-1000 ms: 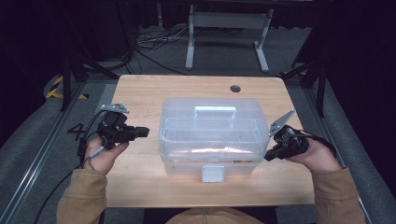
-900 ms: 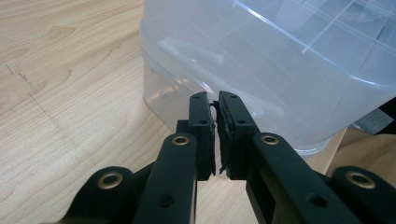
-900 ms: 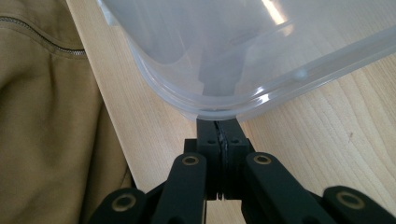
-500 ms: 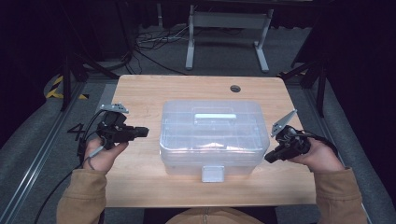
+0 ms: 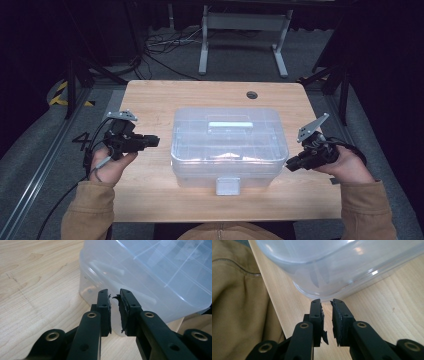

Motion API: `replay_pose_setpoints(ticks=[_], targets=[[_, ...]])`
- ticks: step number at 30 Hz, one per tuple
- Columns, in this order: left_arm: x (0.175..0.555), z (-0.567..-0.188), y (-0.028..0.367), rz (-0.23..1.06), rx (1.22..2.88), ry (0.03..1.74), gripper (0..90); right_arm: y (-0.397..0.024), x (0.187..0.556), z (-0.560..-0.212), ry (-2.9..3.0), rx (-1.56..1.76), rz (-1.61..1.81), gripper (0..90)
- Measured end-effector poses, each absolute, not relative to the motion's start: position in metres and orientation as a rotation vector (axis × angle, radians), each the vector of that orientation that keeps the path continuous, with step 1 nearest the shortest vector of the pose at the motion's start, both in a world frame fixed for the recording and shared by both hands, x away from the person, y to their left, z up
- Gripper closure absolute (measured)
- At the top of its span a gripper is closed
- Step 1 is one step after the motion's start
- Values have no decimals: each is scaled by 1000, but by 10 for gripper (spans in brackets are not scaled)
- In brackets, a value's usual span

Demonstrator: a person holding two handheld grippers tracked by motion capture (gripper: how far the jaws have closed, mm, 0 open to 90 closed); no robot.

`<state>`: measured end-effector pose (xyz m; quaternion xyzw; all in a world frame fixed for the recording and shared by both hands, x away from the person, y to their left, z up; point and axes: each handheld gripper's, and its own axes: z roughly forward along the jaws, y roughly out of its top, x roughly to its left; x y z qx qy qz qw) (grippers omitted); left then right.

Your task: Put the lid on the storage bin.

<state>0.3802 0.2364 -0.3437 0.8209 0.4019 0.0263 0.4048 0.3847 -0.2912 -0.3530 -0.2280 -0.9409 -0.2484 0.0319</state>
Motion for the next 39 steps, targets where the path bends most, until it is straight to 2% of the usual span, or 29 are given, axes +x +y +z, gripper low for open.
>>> replay_pose_setpoints(ticks=[16, 20, 21, 30, 39], targets=[[363, -346, 254, 116, 2028, 1080, 753, -315, 394, -325, -2844, -777, -1094, 651], [359, -347, 259, 132, 2016, 1096, 747, -318, 400, -321, -2841, -834, -1173, 598], [357, -347, 261, 131, 2010, 1105, 746, -318, 402, -321, -2845, -854, -1196, 560], [355, -351, 269, 157, 1978, 1145, 729, -332, 416, -322, -2811, -1105, -1394, 468], [363, -356, 274, 171, 1937, 1168, 717, -351, 424, -336, -2756, -1323, -1446, 434]])
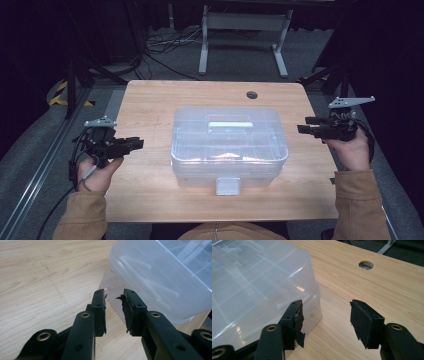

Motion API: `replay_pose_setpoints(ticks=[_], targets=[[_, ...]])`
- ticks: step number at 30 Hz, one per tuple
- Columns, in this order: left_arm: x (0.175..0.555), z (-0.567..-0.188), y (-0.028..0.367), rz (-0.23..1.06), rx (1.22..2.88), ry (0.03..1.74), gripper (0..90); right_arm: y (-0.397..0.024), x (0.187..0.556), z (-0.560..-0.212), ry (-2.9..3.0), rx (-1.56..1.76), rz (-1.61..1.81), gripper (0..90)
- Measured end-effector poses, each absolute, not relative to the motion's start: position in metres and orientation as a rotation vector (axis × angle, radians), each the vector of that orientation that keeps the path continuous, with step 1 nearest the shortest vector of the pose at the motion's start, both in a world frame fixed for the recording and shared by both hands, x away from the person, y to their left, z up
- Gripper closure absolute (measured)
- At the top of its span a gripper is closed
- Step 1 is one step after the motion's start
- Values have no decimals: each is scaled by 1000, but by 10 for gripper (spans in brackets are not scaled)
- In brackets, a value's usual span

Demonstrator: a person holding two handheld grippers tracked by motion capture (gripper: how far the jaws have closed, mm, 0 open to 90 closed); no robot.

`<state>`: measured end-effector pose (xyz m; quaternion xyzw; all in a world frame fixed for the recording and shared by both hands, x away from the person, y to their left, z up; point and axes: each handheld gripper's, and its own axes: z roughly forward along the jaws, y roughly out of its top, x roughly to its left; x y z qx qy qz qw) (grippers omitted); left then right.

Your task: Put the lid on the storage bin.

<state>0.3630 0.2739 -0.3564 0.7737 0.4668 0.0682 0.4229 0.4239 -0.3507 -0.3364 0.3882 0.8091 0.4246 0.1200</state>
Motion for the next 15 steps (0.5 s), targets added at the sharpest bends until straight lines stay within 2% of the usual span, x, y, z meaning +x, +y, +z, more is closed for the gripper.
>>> replay_pose_setpoints(ticks=[15], targets=[[377, -375, 280, 216, 1899, 1246, 700, -370, 437, -368, 2300, 1252, 1136, 361]])
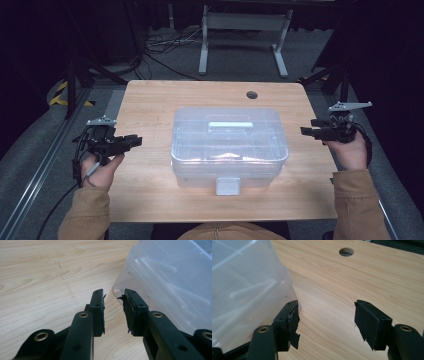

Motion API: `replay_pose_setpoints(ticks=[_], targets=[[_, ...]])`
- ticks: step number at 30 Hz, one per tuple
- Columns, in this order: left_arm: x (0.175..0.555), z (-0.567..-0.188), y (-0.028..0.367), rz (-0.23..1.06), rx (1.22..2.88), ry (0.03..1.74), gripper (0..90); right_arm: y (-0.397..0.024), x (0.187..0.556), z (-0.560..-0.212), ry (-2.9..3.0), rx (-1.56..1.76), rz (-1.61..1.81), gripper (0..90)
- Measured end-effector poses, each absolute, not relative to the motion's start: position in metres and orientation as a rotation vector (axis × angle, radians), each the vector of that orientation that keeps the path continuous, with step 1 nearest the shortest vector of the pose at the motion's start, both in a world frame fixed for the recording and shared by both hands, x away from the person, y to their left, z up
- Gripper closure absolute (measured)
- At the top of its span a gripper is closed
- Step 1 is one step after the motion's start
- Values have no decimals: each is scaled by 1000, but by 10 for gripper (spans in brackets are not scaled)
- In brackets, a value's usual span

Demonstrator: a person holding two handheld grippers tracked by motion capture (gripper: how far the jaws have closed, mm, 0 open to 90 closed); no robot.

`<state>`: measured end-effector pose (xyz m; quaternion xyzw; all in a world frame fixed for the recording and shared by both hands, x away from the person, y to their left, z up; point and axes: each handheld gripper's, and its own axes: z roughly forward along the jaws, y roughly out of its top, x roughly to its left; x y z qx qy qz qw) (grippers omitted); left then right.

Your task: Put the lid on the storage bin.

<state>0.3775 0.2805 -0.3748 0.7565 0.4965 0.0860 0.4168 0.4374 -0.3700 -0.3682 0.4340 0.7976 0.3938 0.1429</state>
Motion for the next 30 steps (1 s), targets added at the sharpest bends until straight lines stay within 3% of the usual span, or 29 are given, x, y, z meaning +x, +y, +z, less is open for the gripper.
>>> replay_pose_setpoints(ticks=[30], targets=[[394, -414, 278, 235, 1947, 1339, 664, -384, 463, -428, 2282, 1410, 1031, 350]])
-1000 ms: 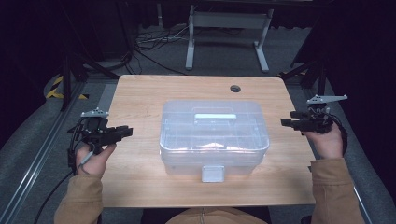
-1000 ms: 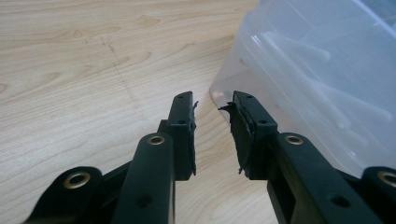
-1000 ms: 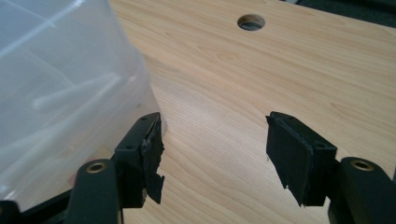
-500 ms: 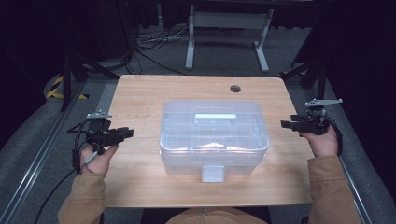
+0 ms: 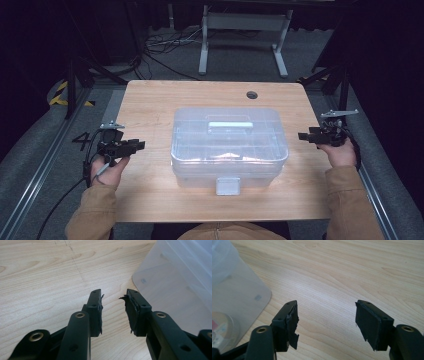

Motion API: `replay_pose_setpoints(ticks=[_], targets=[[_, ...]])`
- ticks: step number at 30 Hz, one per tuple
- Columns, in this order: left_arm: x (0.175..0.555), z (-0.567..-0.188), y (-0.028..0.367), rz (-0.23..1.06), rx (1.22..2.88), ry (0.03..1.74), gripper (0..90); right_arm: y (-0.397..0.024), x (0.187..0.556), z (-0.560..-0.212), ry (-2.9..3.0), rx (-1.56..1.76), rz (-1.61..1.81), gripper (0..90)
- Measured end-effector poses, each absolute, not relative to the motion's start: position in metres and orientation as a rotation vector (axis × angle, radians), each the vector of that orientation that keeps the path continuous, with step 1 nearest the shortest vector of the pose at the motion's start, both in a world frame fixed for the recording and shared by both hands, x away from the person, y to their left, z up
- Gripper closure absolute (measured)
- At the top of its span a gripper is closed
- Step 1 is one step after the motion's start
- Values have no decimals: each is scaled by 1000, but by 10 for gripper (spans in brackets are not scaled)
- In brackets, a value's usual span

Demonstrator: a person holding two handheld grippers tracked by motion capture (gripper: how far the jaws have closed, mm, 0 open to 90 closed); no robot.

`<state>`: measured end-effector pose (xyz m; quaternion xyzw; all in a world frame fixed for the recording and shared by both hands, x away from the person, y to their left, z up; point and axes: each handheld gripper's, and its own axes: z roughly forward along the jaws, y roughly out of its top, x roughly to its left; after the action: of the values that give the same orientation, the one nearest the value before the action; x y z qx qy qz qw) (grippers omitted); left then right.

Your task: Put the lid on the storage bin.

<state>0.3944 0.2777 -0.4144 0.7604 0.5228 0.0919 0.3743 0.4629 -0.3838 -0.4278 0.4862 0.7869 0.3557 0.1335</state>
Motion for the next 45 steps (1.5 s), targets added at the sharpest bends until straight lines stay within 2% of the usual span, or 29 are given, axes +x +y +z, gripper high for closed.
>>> replay_pose_setpoints(ticks=[24, 45], targets=[[403, -439, 269, 215, 2042, 1360, 642, -359, 471, -456, 2384, 1375, 873, 355], [406, -444, 261, 192, 2108, 1359, 636, -344, 472, -467, 2459, 1322, 787, 349]])
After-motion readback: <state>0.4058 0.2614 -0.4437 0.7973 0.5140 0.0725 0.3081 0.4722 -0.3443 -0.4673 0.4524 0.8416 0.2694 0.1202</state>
